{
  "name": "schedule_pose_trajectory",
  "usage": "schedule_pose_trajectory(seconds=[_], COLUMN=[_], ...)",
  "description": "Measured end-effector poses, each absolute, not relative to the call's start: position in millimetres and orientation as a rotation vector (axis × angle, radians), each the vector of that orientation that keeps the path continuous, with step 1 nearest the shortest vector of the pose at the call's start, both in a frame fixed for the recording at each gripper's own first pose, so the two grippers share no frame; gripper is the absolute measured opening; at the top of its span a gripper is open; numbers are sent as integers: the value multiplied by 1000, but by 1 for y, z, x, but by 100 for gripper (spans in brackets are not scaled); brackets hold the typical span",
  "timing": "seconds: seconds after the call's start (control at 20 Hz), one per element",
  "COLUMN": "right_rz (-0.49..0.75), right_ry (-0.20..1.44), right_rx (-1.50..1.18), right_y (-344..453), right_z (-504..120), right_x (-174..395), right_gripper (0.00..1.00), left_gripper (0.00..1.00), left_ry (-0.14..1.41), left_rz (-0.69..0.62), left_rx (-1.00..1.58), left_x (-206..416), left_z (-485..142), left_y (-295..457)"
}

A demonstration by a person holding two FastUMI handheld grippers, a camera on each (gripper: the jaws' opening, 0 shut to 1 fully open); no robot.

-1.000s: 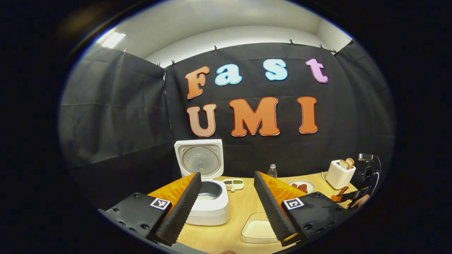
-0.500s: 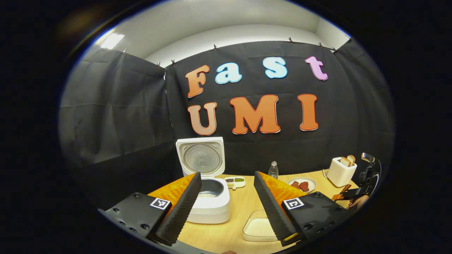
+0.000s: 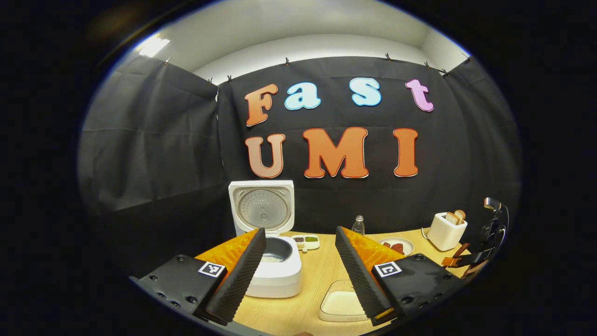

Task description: Close the left gripper, press the button to open the rice cooker; take a wooden spoon from the chopstick holder with the right hand, scoop a spoonful of rice and pour it into the rice cooker, then put the wooden spoon back into the chopstick holder.

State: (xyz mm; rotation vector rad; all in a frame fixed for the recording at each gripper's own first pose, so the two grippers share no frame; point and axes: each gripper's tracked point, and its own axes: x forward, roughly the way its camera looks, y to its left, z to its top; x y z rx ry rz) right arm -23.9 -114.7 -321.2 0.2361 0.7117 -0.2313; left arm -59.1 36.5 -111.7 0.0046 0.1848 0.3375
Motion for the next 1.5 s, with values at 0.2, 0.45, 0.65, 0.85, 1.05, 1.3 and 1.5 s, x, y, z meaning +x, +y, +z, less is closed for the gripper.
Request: schedule_pose_trajectory(seconds=[0.2, 0.45, 0.65, 0.85, 1.05, 1.3, 1.5], right_rz=[-206, -47, 78, 140, 107, 81, 67], right_ry=[605, 545, 574, 650, 729, 750, 707], right_rx=[191, 212, 211, 93, -50, -148, -200], right_y=[-95, -22, 36, 65, 61, 63, 64], right_z=[-267, -226, -230, -268, -319, -356, -354], right_x=[-9, 6, 4, -7, -18, -28, -32], right_gripper=[12, 12, 12, 12, 12, 12, 12], left_gripper=[99, 100, 99, 99, 99, 99, 99], left_ry=[177, 178, 186, 195, 223, 265, 275], left_rz=[350, 377, 396, 423, 445, 451, 430], left_rx=[-29, -61, -73, -65, -63, -73, -29], left_x=[-55, -56, -60, -66, -73, -74, -69], left_z=[-113, -119, -125, -130, -141, -154, -151], left_y=[70, 109, 132, 149, 163, 174, 177])
